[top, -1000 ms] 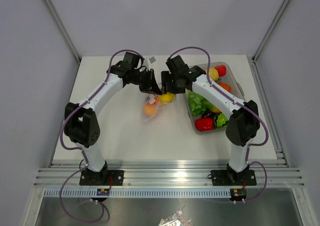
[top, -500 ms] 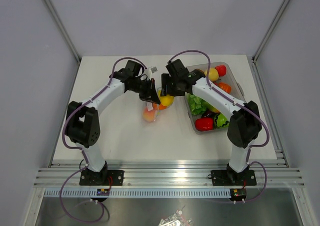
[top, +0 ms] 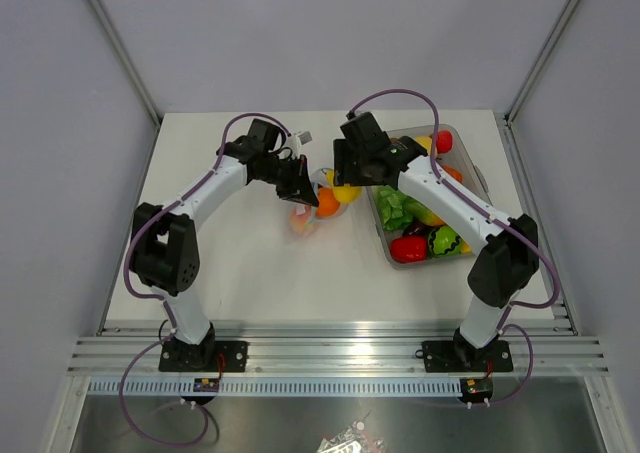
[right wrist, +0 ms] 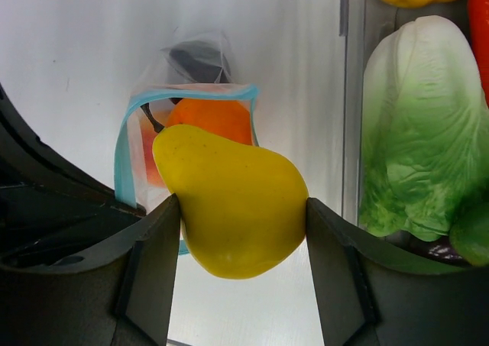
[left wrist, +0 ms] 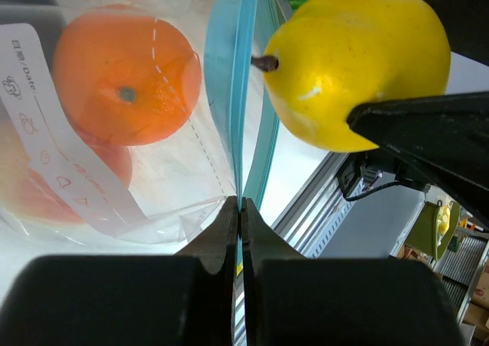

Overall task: Place the food in the zip-top bag and seal the zipper
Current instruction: Place the fake fruit in the zipper food storage bag.

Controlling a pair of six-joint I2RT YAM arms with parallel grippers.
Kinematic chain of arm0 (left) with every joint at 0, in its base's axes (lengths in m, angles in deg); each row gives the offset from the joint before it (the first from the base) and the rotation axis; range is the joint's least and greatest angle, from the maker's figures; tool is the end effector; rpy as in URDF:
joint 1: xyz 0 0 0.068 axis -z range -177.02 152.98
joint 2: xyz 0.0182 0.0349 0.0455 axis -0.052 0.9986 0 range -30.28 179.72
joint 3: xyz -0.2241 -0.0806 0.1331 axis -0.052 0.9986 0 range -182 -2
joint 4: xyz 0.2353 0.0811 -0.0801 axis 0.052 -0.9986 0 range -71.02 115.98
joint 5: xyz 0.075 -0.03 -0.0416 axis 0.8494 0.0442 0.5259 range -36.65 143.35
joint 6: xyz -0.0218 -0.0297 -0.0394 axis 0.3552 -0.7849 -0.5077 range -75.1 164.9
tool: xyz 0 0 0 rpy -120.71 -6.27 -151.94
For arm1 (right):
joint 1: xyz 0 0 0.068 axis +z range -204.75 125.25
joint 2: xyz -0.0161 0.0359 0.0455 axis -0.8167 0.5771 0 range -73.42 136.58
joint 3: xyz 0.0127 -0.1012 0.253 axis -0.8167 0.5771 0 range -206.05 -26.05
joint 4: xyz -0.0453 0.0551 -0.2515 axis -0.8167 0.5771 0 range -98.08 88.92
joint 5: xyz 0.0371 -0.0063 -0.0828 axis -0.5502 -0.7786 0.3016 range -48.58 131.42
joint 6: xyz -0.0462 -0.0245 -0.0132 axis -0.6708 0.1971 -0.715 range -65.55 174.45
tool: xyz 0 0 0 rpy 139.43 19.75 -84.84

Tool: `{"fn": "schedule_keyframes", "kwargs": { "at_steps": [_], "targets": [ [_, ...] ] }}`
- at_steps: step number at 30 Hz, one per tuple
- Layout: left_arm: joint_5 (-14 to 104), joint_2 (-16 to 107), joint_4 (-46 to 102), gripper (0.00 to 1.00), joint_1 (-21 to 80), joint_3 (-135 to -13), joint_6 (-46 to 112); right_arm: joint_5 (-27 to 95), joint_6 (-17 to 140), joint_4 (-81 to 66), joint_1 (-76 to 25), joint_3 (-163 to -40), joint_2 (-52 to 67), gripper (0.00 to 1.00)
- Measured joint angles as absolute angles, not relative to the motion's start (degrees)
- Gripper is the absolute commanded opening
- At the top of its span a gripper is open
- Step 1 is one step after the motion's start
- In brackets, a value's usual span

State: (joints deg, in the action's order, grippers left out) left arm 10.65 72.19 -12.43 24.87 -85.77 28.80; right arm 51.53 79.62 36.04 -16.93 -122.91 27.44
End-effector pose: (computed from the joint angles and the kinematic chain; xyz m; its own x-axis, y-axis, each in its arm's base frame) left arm 0.3460 -0.1650 0.2655 -0.9194 0.1498 -0.3636 0.3753 0.6101 -0.6978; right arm 0.3128 0.2349 0.3342 -0.7496 -0.0520 -0.6598 -0.2125 0.9630 0.1656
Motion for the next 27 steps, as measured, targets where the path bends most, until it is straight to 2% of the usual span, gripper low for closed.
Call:
{"fn": "schedule_keyframes", "kwargs": {
  "at_steps": [10, 16, 27],
  "targets": [
    [10.7, 72.2, -13.4, 0.00, 24.9, -87.9, 28.9, 53.2, 78.9, 37.0, -17.3, -122.1, 27.1, 0.54],
    [11.4, 72.3, -15.2, 0.00, 25.0, -92.5, 30.0, 47.1, 80.8, 34.6, -17.3, -119.2, 26.3, 0.54],
    [12.1, 72.3, -18.6, 0.00, 24.7, -92.6, 31.6, 35.5, 90.6, 23.9, -17.8, -111.3, 26.5, 0.55]
  ]
}}
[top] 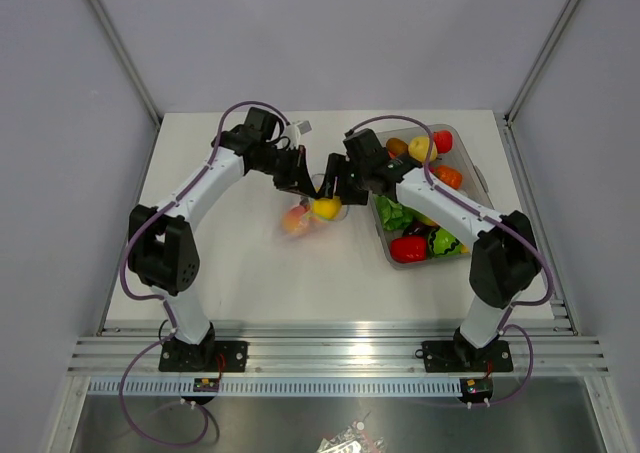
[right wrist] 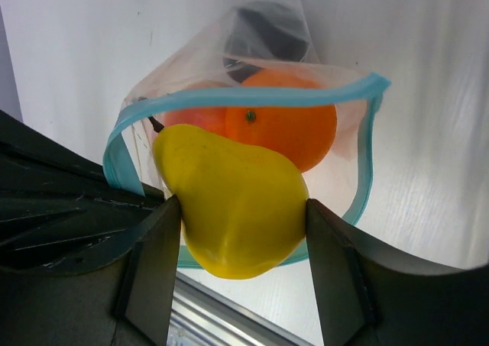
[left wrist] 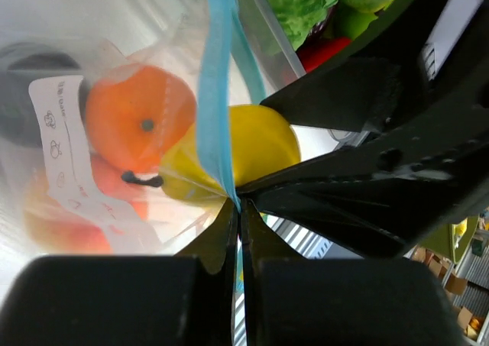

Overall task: Place the food in the zip-top bag and seal the zipper
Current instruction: Place the fake fruit in the zipper food storage bag.

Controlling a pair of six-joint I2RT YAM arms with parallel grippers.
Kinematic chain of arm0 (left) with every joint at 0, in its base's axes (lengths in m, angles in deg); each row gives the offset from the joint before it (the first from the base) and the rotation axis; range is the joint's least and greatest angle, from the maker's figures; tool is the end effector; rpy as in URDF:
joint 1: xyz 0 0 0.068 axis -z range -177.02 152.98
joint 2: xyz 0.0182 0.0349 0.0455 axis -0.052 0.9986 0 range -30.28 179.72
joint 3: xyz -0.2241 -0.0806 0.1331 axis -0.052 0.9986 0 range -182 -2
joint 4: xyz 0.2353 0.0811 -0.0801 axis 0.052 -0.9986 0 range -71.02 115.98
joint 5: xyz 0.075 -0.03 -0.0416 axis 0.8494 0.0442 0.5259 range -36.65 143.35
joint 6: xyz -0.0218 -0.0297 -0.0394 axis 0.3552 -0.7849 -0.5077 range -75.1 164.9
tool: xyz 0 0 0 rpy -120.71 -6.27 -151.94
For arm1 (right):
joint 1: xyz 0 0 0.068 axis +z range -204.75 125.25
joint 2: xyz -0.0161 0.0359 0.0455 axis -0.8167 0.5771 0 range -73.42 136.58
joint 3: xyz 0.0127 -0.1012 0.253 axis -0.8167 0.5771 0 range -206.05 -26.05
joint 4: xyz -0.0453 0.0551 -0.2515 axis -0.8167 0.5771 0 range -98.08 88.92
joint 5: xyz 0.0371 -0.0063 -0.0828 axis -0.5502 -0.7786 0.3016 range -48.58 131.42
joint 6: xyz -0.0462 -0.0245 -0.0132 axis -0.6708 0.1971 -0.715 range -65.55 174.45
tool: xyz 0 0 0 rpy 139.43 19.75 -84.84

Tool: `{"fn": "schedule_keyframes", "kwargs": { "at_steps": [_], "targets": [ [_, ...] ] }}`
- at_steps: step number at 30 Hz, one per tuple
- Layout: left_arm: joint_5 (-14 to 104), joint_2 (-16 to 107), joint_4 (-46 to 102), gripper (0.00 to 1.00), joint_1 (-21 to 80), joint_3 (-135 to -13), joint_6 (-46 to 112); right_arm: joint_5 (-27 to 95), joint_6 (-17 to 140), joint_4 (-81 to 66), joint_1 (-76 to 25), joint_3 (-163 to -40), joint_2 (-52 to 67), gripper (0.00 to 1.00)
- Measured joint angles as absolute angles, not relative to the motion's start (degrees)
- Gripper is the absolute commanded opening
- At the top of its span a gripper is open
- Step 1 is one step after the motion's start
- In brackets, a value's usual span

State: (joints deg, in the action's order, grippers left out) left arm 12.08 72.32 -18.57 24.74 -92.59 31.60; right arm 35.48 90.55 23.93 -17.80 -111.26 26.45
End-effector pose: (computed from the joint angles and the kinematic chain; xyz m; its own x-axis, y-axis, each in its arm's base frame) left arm 0.3490 -0.1646 0.2948 -0.8961 0.1715 -0.4094 0.4213 0.6193 -0.6625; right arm 0.3115 0.2389 0.2900 -0.8554 0.0898 -0.5101 -0.1865 0.8654 0.4651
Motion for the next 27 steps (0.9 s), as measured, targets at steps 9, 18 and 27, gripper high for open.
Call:
{"fn": "schedule_keyframes", "kwargs": {
  "at_steps": [9, 18, 27],
  "targets": [
    [12.8, 72.3, -19.5, 0.00, 24.0, -92.6, 32.7, 28.2, 98.8, 15.2, -18.6, -105.8, 27.8, 0.61],
    [13.8, 70.4, -17.9, 0.00, 23.5, -92.6, 33.3, 24.2, 107.4, 8.0, -19.8, -105.1, 30.4, 0.60],
    [14.9, 69.2, -15.2, 0.00, 23.4, -92.6, 34.0, 21.8, 111.6, 3.6, -21.3, -103.9, 30.5, 0.60]
  ]
}}
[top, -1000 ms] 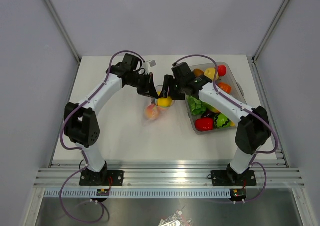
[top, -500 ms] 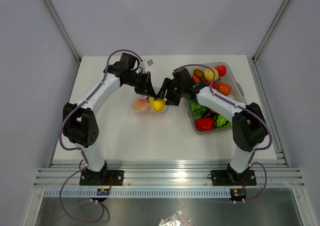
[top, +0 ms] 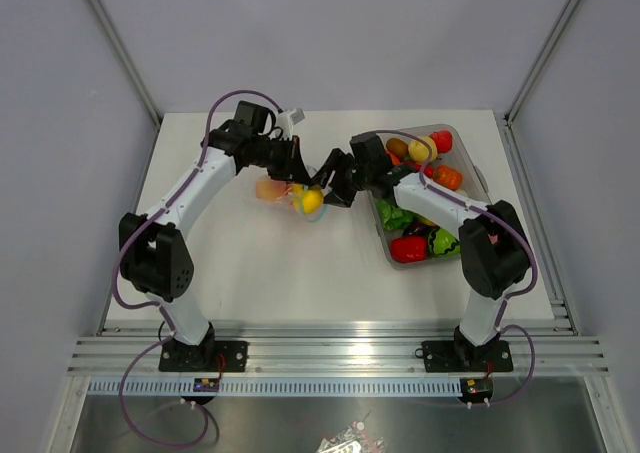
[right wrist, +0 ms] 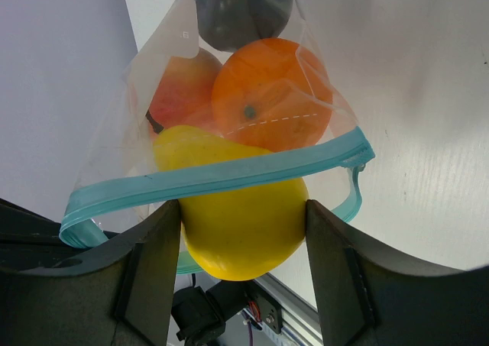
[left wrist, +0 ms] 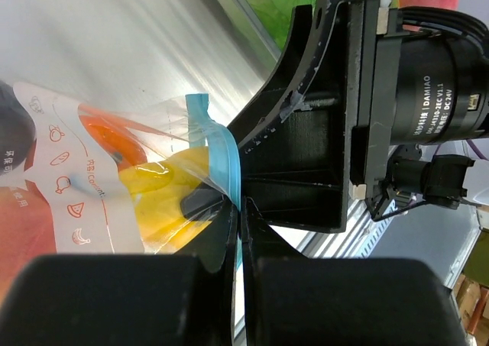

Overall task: Place the food in the zip-top bag and seal the zipper
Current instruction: Place the fake fruit in the zipper food storage bag.

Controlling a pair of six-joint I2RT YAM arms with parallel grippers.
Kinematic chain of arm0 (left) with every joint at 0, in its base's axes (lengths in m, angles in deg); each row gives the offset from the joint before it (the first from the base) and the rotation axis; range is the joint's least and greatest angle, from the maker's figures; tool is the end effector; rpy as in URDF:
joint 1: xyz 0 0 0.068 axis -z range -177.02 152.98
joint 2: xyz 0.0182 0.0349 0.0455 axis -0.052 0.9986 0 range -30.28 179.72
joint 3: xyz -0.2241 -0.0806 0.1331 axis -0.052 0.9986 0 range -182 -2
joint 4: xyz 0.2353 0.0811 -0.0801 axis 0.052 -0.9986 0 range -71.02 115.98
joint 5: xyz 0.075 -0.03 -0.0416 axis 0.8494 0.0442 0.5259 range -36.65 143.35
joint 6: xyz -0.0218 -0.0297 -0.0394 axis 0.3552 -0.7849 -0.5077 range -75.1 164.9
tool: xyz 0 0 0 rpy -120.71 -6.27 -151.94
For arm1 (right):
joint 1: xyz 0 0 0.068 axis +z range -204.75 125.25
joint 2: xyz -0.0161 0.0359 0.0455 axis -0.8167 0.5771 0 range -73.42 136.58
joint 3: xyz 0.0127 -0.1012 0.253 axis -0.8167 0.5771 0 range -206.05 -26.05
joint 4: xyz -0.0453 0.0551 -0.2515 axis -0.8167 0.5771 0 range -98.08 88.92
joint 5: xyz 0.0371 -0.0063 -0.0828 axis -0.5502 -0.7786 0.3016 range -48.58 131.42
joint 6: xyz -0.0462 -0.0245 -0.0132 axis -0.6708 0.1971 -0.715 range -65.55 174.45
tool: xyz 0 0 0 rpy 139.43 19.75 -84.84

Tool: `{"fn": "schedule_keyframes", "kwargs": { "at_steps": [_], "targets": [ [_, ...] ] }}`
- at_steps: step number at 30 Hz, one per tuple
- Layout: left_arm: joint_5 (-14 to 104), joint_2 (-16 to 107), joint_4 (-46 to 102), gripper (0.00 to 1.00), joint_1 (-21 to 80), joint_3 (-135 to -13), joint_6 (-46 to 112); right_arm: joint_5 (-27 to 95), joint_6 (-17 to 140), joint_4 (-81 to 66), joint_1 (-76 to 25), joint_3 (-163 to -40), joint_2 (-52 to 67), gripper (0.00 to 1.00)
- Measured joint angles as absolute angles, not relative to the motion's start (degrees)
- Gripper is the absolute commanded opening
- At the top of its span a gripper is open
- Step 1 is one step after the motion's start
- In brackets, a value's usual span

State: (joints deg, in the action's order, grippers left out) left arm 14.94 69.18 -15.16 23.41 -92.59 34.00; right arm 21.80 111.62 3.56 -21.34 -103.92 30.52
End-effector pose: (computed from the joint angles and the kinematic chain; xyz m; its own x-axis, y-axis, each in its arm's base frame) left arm 0.3485 -0.1534 0.3174 -0.8276 0.1501 -0.5409 0.5001 0.6347 -0.5891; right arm 0.3399 0.2386 0.2501 -0.8990 0.3552 -0.2564 0.0276 0.6300 0.7761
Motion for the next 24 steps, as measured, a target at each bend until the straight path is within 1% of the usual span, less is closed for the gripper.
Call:
{"fn": "schedule_keyframes", "kwargs": {
  "at_steps": [5, 12, 16, 24],
  "targets": [
    [15.0, 69.1, -14.4, 0.00, 23.5, -91.7, 34.2, 21.1, 112.3, 1.4, -21.8, -101.9, 29.8, 0.60],
    [15.6, 67.7, -11.5, 0.00, 23.6, -86.9, 34.8, 21.4, 111.2, 2.9, -21.9, -100.4, 28.9, 0.59],
    [15.9, 67.4, -14.6, 0.00, 24.3, -84.0, 35.4, 23.8, 110.8, 2.9, -22.7, -100.2, 28.3, 0.59],
    [18.3, 67.4, -18.7, 0.00, 26.6, -83.6, 36.5, 23.9, 111.2, -0.2, -23.1, -100.5, 28.2, 0.58]
  ]
}}
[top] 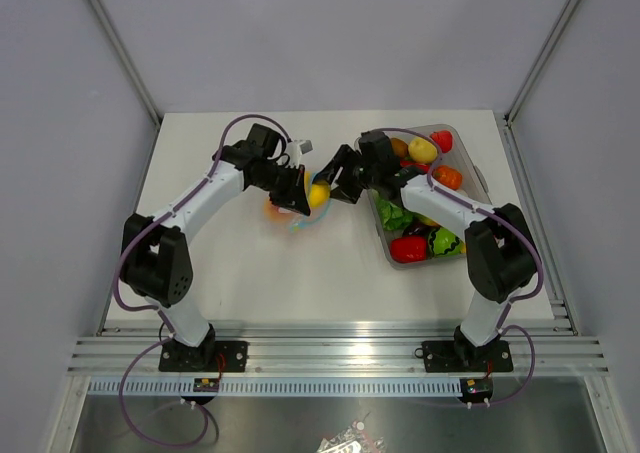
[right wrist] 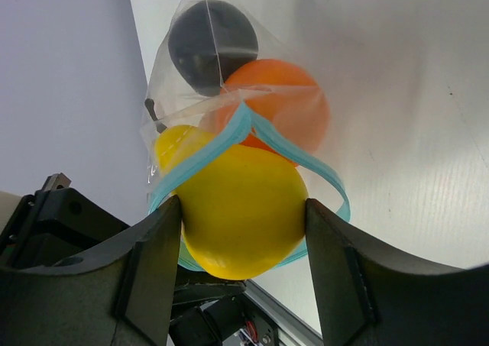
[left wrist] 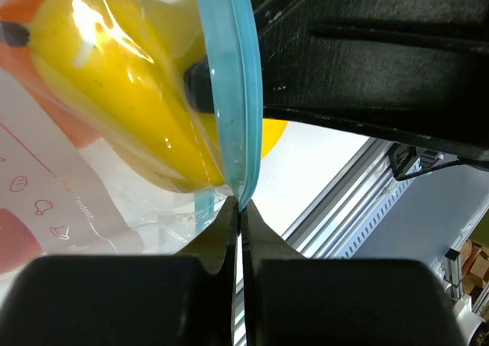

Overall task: Place the food in the zip-top bag and seal the zipper
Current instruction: Place the fake fruit in the zipper food storage bag.

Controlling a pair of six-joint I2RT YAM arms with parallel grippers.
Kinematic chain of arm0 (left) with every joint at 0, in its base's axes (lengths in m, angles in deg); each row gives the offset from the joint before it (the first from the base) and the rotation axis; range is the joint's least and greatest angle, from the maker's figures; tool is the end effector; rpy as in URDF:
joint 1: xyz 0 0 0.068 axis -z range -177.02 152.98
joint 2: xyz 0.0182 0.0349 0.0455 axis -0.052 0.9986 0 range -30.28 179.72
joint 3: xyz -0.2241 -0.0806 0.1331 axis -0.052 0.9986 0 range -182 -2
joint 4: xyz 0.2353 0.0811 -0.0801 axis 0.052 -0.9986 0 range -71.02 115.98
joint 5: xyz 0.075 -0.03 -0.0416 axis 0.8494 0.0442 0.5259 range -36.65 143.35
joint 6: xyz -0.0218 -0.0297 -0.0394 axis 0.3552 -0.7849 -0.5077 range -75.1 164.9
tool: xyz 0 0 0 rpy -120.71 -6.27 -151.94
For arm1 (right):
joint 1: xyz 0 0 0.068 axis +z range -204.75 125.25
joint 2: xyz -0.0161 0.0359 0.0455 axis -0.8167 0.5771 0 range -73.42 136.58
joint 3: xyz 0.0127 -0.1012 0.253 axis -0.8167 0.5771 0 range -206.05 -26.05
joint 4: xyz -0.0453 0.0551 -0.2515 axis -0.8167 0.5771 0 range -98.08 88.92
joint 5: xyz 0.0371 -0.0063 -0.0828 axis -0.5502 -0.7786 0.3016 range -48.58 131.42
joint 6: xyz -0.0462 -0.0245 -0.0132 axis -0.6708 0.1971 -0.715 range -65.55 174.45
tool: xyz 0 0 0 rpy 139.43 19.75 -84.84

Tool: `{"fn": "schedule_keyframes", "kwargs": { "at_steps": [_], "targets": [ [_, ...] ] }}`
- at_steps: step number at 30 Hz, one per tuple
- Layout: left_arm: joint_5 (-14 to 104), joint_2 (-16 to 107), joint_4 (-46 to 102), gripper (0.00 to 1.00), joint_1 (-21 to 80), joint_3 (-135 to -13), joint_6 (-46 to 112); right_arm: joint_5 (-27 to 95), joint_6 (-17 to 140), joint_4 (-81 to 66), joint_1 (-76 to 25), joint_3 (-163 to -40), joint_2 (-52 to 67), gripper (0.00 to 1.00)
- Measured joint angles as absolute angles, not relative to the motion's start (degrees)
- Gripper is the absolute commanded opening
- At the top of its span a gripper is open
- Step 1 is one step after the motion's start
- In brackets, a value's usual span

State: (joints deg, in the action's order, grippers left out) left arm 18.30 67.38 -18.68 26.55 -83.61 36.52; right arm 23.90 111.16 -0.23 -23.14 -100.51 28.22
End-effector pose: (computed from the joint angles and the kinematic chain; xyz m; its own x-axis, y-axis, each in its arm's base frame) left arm 0.3196 -0.1617 0.2751 -0.8762 0.2521 -0.4108 0.4620 0.6820 -0.5669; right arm 0.3410 0.2225 0.2515 -0.8616 0.4057 -0.3051 0.0190 0.6263 0.7793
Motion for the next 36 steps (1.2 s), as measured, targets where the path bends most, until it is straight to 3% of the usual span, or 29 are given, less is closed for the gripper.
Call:
{"fn": "schedule_keyframes", "kwargs": {
  "at_steps": [15, 28, 36],
  "targets": [
    [18.1, 69.5, -22.3, 0.00, 26.4, -92.9, 36.0, 21.0, 116.3, -10.6, -22.9, -99.5, 31.2, 0.58],
    [12.5, 78.6, -23.4, 0.00, 33.9, -101.9, 32.8, 34.0, 113.1, 0.0, -24.1, -87.2, 13.5, 0.60],
    [5.5, 82.4, -21.5, 0.00, 35.8, -106.0, 32.6, 42.0, 108.8, 7.3, -25.0, -86.1, 5.6, 0.60]
  ]
}}
